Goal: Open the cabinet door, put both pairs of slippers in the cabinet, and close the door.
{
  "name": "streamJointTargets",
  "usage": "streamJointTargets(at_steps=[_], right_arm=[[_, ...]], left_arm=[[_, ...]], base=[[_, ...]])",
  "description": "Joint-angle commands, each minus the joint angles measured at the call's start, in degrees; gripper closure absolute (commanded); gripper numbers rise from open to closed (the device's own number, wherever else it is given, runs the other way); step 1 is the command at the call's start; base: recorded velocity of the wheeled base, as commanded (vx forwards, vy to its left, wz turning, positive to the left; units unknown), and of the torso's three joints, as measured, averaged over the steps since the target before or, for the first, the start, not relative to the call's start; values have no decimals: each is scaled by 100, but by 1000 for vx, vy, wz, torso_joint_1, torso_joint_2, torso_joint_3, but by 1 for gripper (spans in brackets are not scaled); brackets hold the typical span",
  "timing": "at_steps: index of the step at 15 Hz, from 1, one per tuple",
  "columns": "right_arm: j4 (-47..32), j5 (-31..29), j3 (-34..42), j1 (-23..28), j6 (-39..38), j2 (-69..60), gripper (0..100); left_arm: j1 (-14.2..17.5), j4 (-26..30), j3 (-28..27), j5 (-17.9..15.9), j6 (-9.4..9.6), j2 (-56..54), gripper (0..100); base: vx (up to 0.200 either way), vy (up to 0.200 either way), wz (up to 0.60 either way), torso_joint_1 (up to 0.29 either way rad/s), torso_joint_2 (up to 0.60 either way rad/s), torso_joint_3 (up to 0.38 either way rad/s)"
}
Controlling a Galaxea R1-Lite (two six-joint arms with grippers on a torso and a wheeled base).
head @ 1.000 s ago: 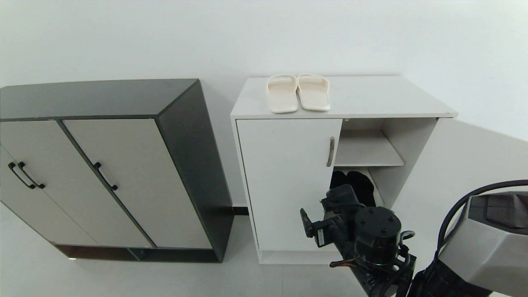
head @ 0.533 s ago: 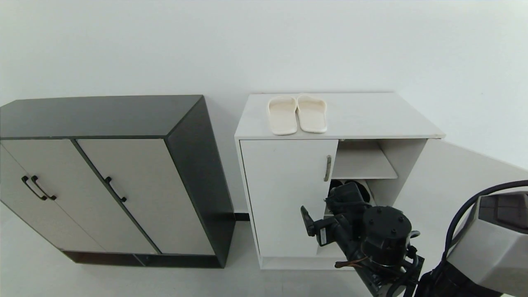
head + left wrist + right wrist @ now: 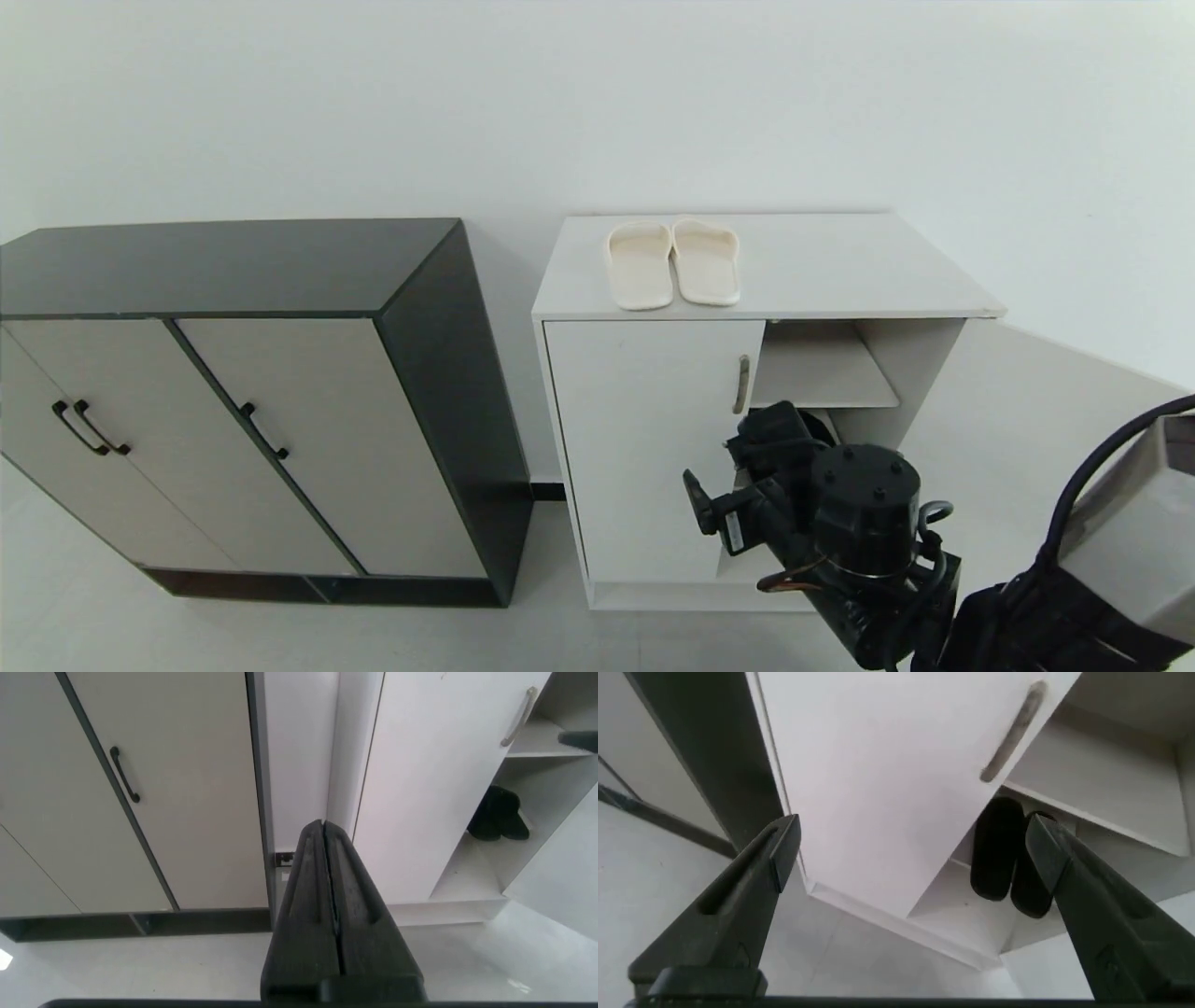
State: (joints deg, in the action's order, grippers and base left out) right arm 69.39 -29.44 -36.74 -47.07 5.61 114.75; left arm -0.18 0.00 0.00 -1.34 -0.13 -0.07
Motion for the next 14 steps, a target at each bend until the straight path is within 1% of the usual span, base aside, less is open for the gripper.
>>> streamJointTargets(at_steps=[1, 3, 4, 5, 8, 13, 14], right_arm=[[-1041, 0, -580, 119, -253, -752, 0], [-2562, 0, -1353, 145, -886, -1095, 0], [-3151, 0, -1749, 136, -1114, -1095, 0], [-3432, 0, -1995, 128, -1211, -1034, 0], [-3414, -44, -2364, 136, -1211, -875, 0], [-3291, -71, -2346, 110, -1202, -1069, 0], [-3291, -71, -2346, 93, -1176, -1069, 0]], left_arm=[[1, 0, 0, 2, -4, 7, 100], [1, 0, 0, -7, 5, 7, 100], [1, 0, 0, -7, 5, 7, 100], [1, 0, 0, -7, 5, 7, 100], [1, 0, 0, -24, 31, 7, 100], [1, 0, 0, -24, 5, 7, 100], [1, 0, 0, -24, 5, 7, 100]], base=[[0, 0, 0, 0, 0, 0], [0, 0, 0, 0, 0, 0], [0, 0, 0, 0, 0, 0], [0, 0, 0, 0, 0, 0], [0, 0, 0, 0, 0, 0], [0, 0, 0, 0, 0, 0], [200, 0, 0, 2, -7, -2]])
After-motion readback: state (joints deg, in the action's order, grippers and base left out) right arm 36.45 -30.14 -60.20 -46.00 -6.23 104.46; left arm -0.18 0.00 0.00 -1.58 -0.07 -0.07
